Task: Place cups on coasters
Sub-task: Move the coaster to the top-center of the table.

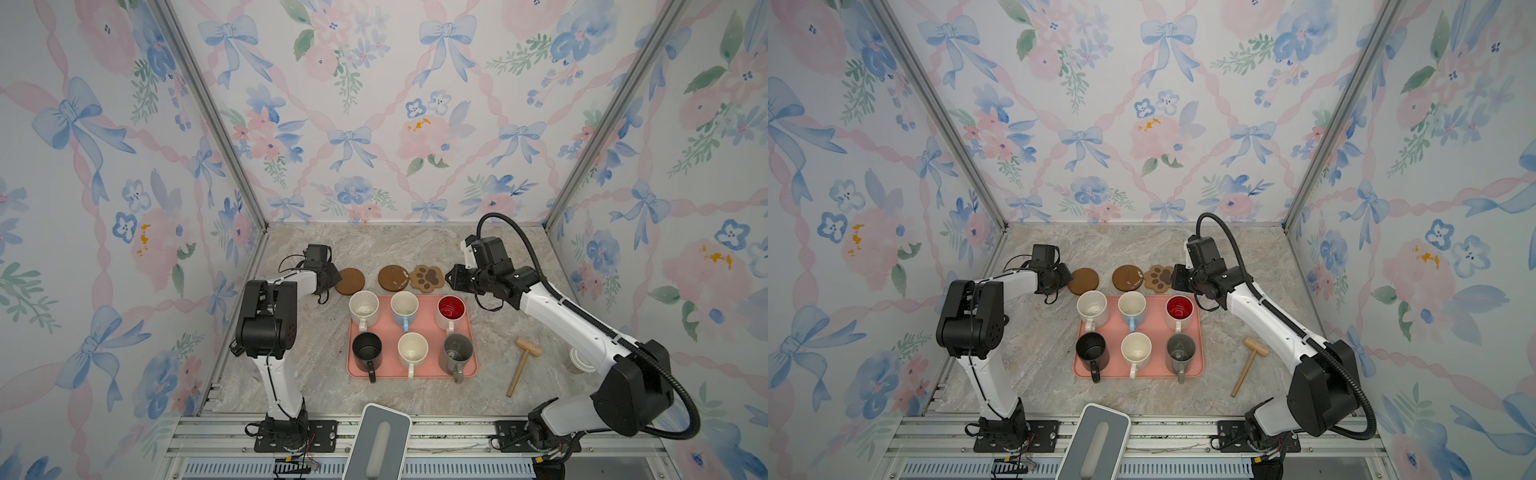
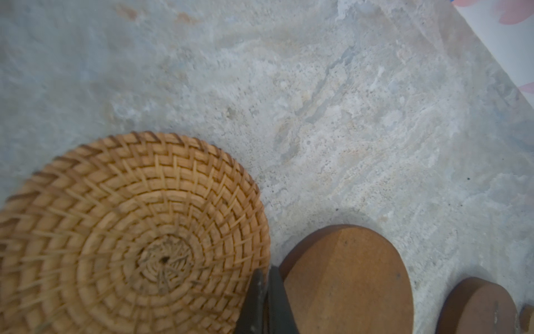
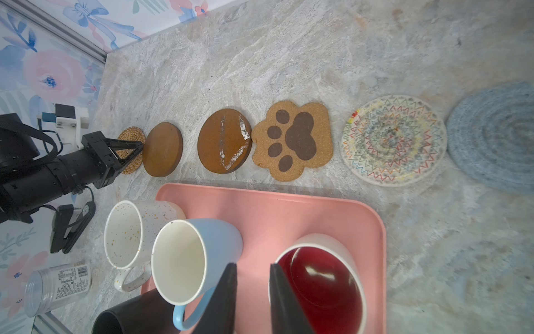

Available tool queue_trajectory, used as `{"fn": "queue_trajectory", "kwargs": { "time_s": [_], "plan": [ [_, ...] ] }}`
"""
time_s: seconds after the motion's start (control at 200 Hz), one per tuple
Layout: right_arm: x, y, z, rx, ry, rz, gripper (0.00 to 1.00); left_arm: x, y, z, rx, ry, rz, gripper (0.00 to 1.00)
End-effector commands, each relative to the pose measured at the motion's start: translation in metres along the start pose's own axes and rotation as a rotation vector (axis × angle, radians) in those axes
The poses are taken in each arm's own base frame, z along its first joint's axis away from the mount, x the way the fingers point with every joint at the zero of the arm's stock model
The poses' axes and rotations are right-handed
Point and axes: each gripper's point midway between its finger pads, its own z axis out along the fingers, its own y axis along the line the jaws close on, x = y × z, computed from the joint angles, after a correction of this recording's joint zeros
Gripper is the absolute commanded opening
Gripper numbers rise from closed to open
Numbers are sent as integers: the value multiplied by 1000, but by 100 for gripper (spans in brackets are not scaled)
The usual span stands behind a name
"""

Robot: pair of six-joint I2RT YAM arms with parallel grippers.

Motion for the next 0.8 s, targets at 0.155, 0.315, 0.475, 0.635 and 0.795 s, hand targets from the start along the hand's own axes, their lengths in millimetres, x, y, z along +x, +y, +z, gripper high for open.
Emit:
{"fn": "queue_trajectory", "kwargs": {
  "time_s": [0.155,0.315,0.475,0.635,0.795],
  "plan": [
    [3,-5,-3,-2,2,2,24,27,-9,11,22,65,-27,0],
    [5,-6,-2,1,7,2,24,28,-20,13,44,63,-42,0],
    [4,-8,-3,2,2,4,24,27,-31,14,62,62,-44,0],
    [4,-8,-3,2,3,6,24,25,-39,14,84,59,-59,0],
    [4,-8,-4,1,5,3,24,24,-49,14,108,58,-60,0]
  ]
}}
